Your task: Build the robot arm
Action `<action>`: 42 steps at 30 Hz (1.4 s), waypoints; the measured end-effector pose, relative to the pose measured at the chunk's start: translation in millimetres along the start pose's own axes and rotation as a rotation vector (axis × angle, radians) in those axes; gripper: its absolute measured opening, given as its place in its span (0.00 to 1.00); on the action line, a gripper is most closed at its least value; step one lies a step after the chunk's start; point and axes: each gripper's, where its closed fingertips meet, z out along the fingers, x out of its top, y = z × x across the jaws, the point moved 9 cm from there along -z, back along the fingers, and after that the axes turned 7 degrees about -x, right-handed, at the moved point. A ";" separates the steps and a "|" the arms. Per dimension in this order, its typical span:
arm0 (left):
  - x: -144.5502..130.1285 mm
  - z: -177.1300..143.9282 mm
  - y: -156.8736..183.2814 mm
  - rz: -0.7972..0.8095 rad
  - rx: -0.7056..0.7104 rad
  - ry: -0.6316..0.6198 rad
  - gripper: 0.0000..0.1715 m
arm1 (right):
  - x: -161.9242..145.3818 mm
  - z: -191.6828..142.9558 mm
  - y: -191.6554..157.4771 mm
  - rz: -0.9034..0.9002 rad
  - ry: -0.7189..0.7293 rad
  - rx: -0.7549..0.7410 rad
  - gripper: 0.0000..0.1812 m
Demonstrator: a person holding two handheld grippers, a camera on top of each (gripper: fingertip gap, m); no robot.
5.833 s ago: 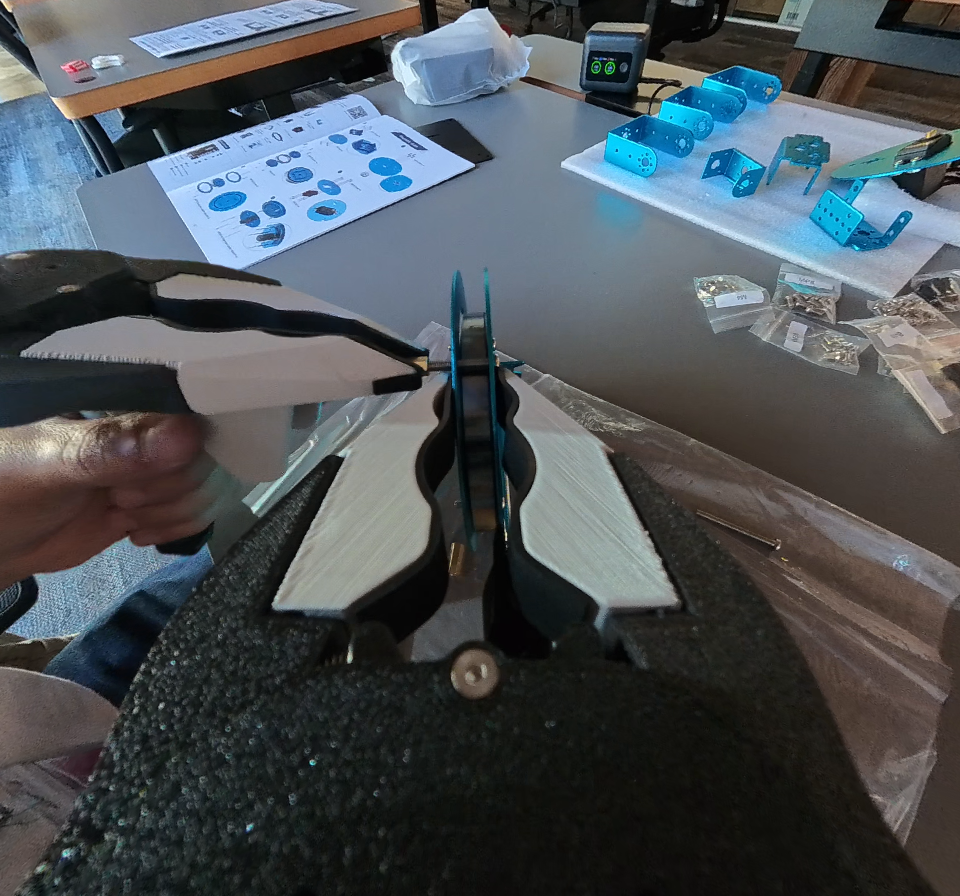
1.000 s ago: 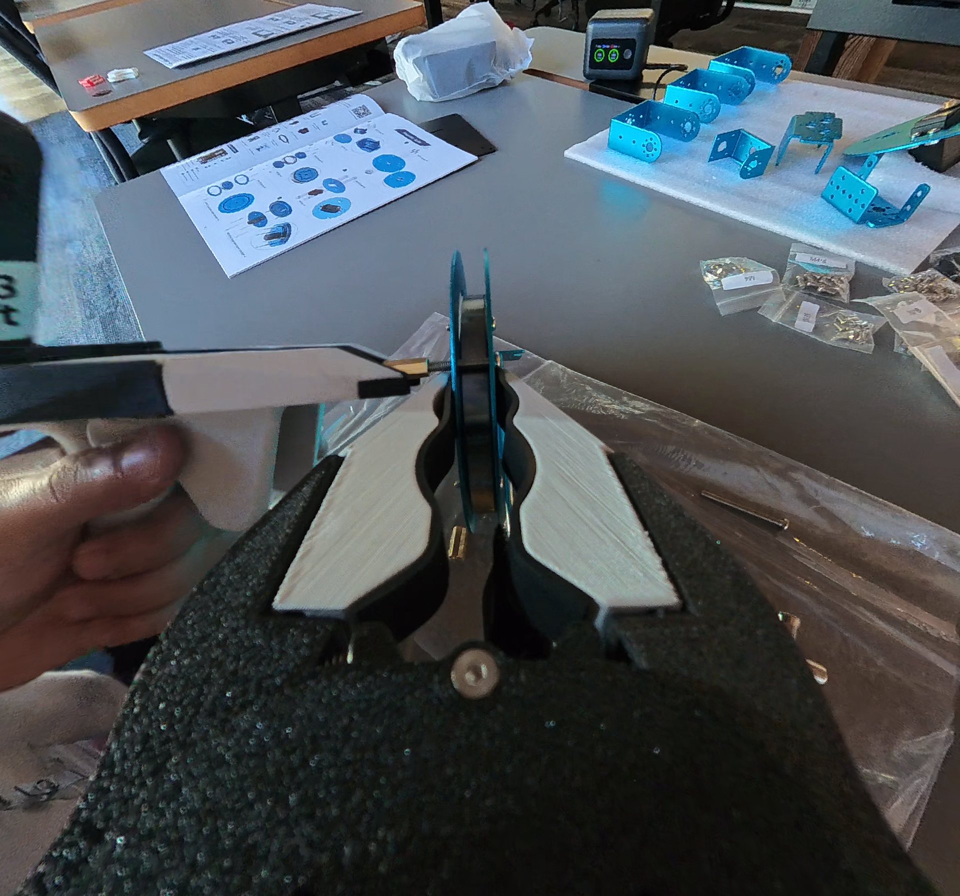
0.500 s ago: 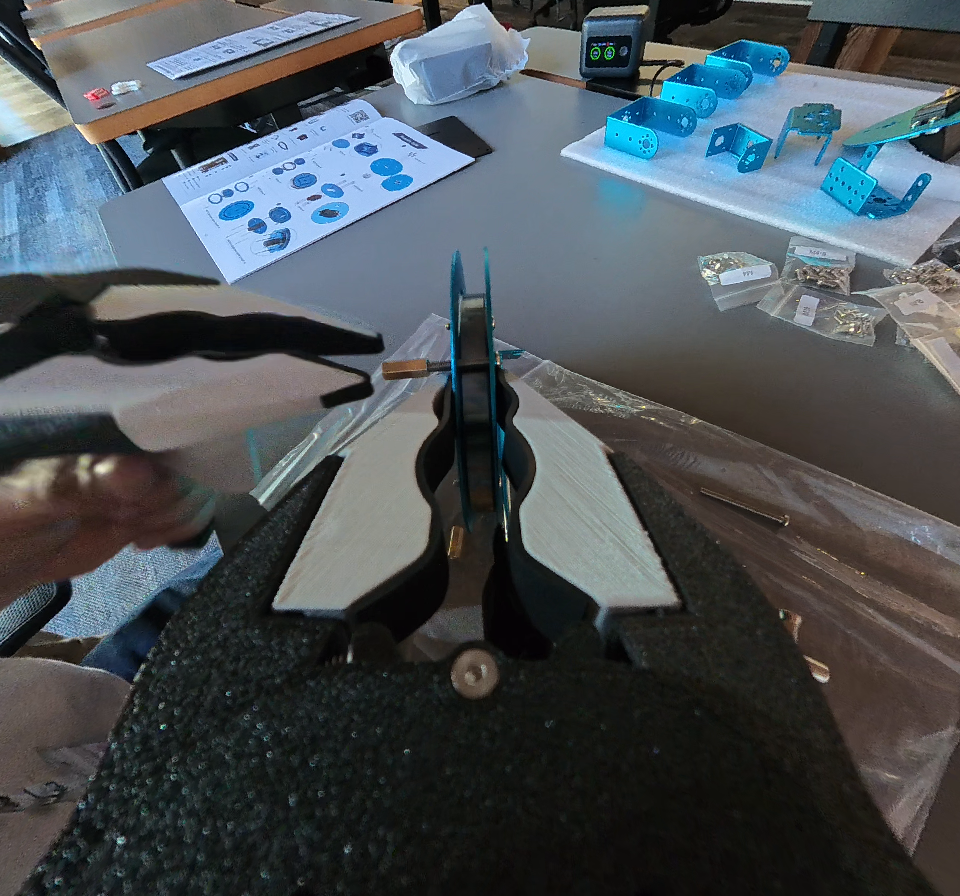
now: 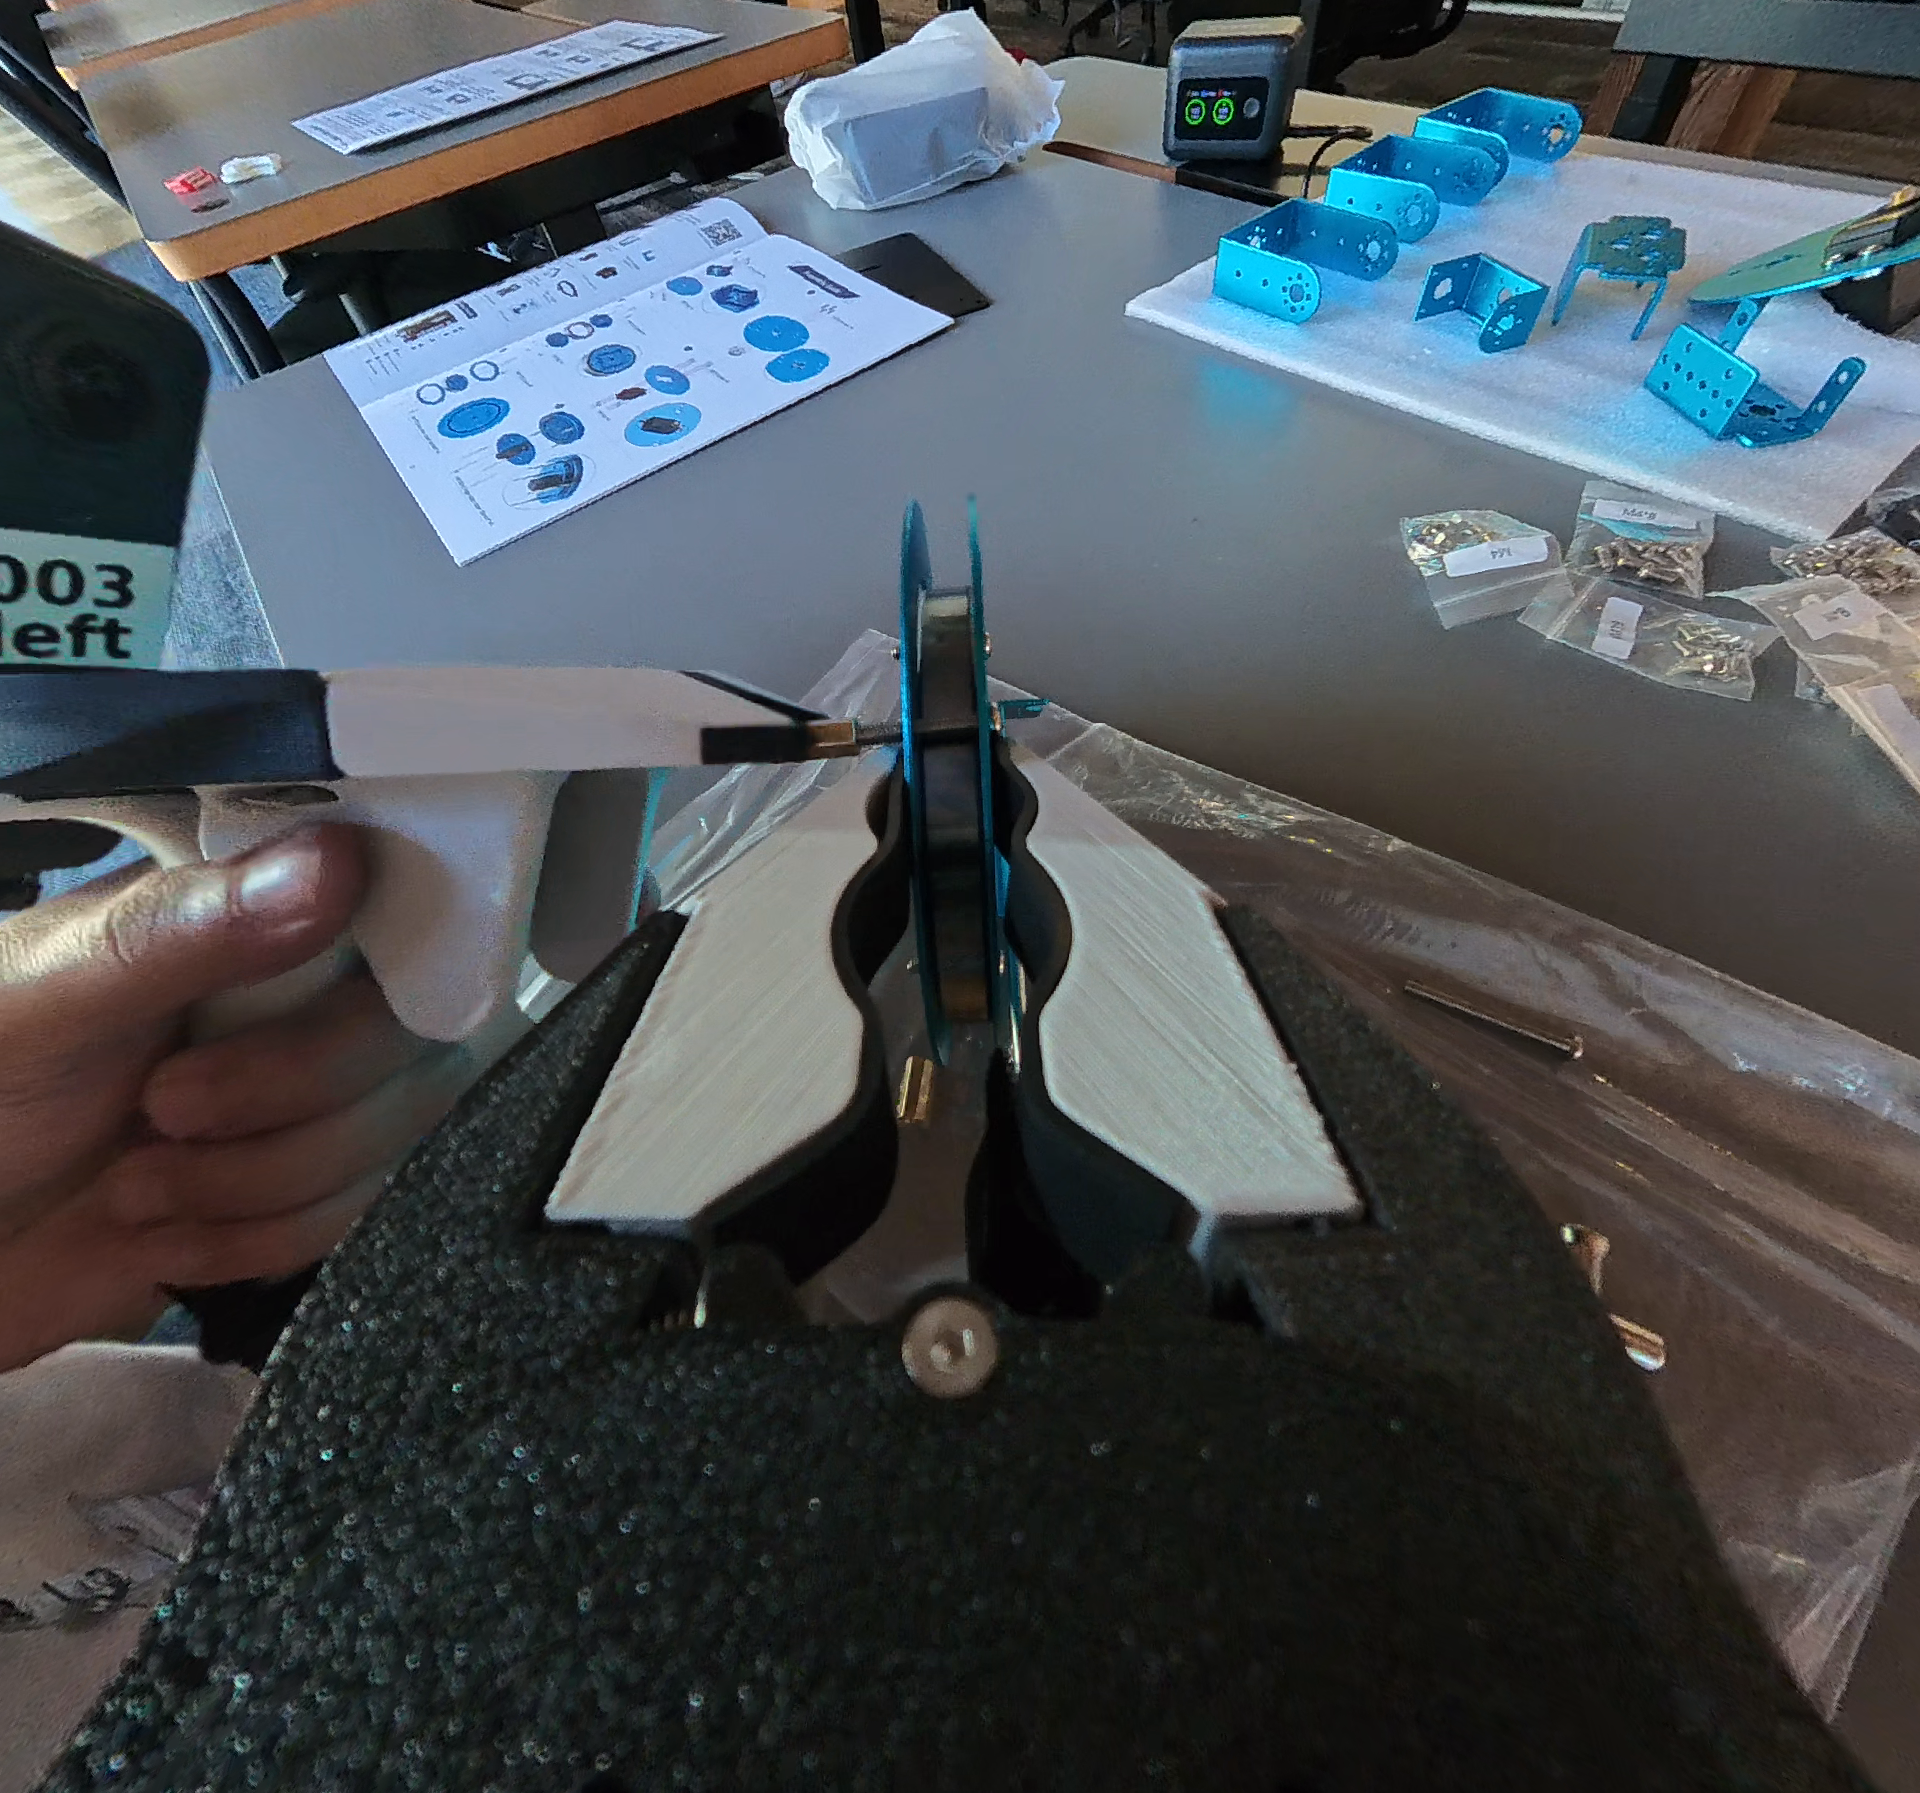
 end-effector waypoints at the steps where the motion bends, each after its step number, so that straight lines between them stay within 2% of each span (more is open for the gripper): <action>1: 1.1 1.2 1.8 0.072 0.017 -0.030 0.03 | -0.3 -0.4 0.9 0.006 0.000 0.002 0.07; 2: 2.3 2.5 4.7 0.200 0.044 -0.073 0.03 | -0.4 -0.6 1.5 0.010 -0.001 0.003 0.07; 4: 2.6 5.6 13.3 0.603 0.128 -0.184 0.02 | -0.5 -0.9 2.3 0.011 -0.003 0.003 0.07; 7: -10.3 11.9 24.5 1.410 0.301 -0.351 0.03 | 0.1 -0.4 3.4 0.011 -0.005 0.004 0.07; 8: -14.6 13.4 25.1 1.585 0.338 -0.378 0.03 | -0.2 -0.4 4.2 0.016 -0.004 0.006 0.07; 9: -17.1 14.0 24.3 1.669 0.359 -0.382 0.03 | -0.5 -0.7 4.8 0.021 -0.002 0.006 0.07; 10: -17.8 13.5 23.4 1.657 0.365 -0.368 0.03 | -0.8 -0.9 4.9 0.022 -0.001 0.006 0.07; 12: -16.6 9.5 23.3 1.459 0.318 -0.309 0.04 | -1.1 -1.4 3.3 0.015 0.000 0.007 0.07; 14: -11.3 2.3 24.2 1.116 0.234 -0.232 0.09 | -1.4 -1.6 2.3 0.012 0.001 0.002 0.07; 18: -5.8 -6.1 10.5 0.293 0.027 -0.076 0.12 | -2.0 -2.0 3.1 0.025 0.004 0.001 0.07; 19: -6.5 -7.0 3.3 0.147 -0.005 -0.031 0.12 | -2.0 -2.0 2.6 0.021 0.004 0.001 0.07; 21: -9.3 -7.5 -8.7 -0.023 -0.017 0.033 0.12 | -1.6 -1.8 1.4 0.012 0.003 0.000 0.07; 25: -9.4 -5.9 -5.3 -0.056 -0.037 0.087 0.12 | -1.7 -1.8 0.9 0.009 0.004 0.002 0.07; 27: -6.9 -4.8 -1.3 -0.022 -0.027 0.102 0.02 | -1.9 -1.9 1.0 0.008 0.005 0.004 0.07; 34: 0.2 1.2 6.7 0.249 0.040 -0.044 0.02 | -2.9 -2.8 6.2 0.034 0.005 0.014 0.07; 40: -3.9 1.7 3.5 0.175 0.043 -0.070 0.03 | -2.2 -1.7 3.5 0.017 0.005 0.019 0.07; 42: -3.4 2.4 4.5 0.227 0.060 -0.080 0.03 | -2.0 -1.0 4.5 0.025 0.005 0.025 0.07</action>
